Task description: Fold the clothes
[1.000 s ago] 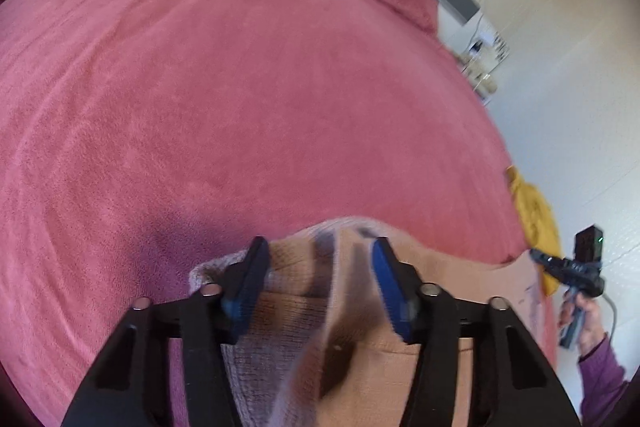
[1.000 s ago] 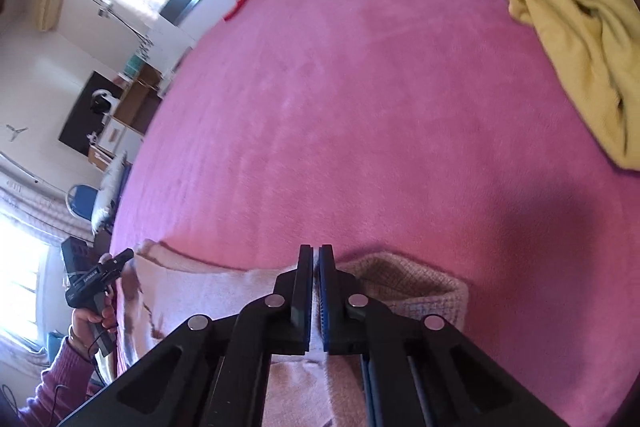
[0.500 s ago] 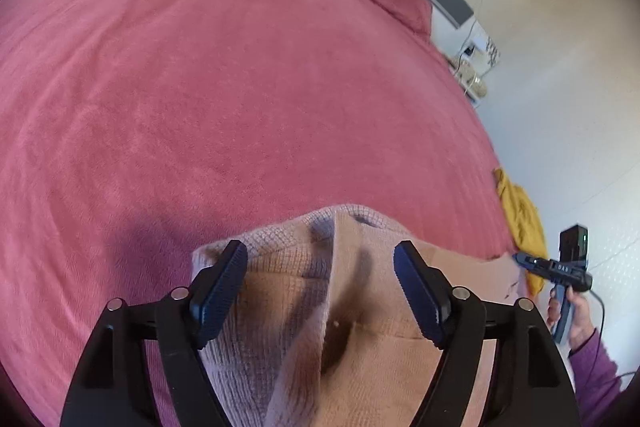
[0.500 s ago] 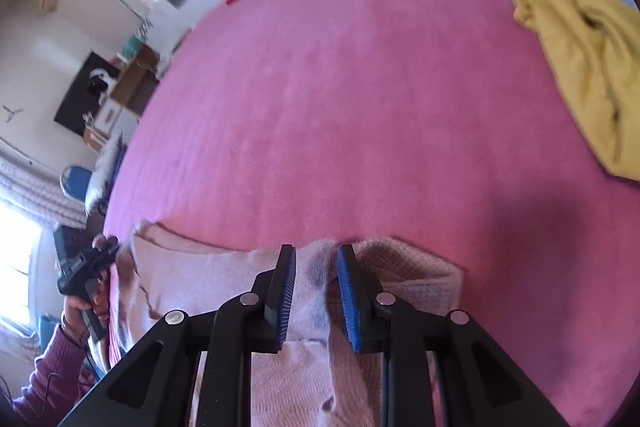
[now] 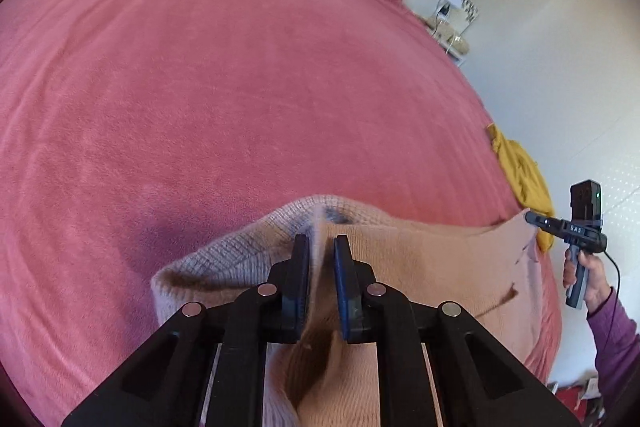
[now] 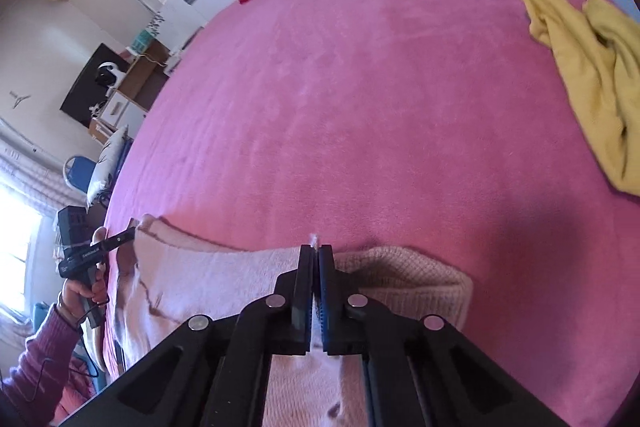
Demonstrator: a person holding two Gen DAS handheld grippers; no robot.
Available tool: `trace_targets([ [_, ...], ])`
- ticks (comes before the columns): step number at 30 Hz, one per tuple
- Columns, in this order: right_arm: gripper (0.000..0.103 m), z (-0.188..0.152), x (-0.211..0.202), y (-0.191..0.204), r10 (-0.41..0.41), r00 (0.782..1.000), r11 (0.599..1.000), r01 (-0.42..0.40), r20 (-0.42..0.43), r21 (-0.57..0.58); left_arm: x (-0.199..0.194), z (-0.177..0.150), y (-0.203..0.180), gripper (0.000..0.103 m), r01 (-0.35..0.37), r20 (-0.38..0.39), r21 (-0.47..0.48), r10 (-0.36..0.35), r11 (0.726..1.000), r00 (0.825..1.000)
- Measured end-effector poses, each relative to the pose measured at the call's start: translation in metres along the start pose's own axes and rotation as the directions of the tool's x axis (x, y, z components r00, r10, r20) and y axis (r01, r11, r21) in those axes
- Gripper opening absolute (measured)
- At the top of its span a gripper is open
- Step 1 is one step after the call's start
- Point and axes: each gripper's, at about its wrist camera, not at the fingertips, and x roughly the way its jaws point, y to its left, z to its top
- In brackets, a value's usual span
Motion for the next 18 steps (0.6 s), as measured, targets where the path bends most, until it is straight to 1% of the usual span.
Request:
trace_targets([
  [3,0.001,-0.006,-0.022,0.009,0.017,0.999,0.998,-0.014,0.051,-0.061,-0.025,-0.006,0.002,0.011,0.046,0.088,0.004,-0.046,0.999,0.995],
  [5,0.001,-0.014,-0.036,0.018,0.030,0.996,0.992,-0.020,0.079,-0.125,-0.046,-0.014,0.000,0.011,0.085,0.149,0.055,-0.092,0.995,0.984],
  [6,0.001,-0.019,-0.041,0.021,0.041,0.996,0.987,-0.027,0.081,-0.156,-0.053,-0.018,0.000,0.011,0.100,0.166,0.076,-0.111,0.992,0.980],
  [8,0.001,-0.032,-0.048,0.027,0.050,0.996,0.974,-0.032,0.075,-0.225,-0.061,-0.026,0.001,0.011,0.110,0.166,0.095,-0.125,0.989,0.978],
  [9,0.001,-0.039,-0.049,0.029,0.056,0.996,0.967,-0.038,0.066,-0.250,-0.063,-0.030,0.002,0.011,0.112,0.166,0.098,-0.127,0.989,0.978],
  [12,0.001,-0.058,-0.049,0.030,0.089,0.996,0.956,-0.076,0.032,-0.283,-0.060,-0.036,0.011,0.012,0.095,0.164,0.055,-0.103,0.994,0.981],
  [14,0.001,-0.069,-0.044,0.034,0.096,0.995,0.944,-0.095,-0.013,-0.316,-0.062,-0.041,0.017,0.014,0.100,0.166,0.025,-0.102,0.995,0.981],
  [16,0.001,-0.085,-0.035,0.040,0.069,0.994,0.920,-0.097,-0.086,-0.379,-0.061,-0.046,0.018,0.017,0.110,0.178,0.009,-0.110,0.994,0.978],
  [18,0.001,-0.098,-0.023,0.038,-0.003,0.990,0.907,-0.056,-0.139,-0.417,-0.058,-0.050,0.014,0.022,0.119,0.187,0.000,-0.117,0.993,0.975],
])
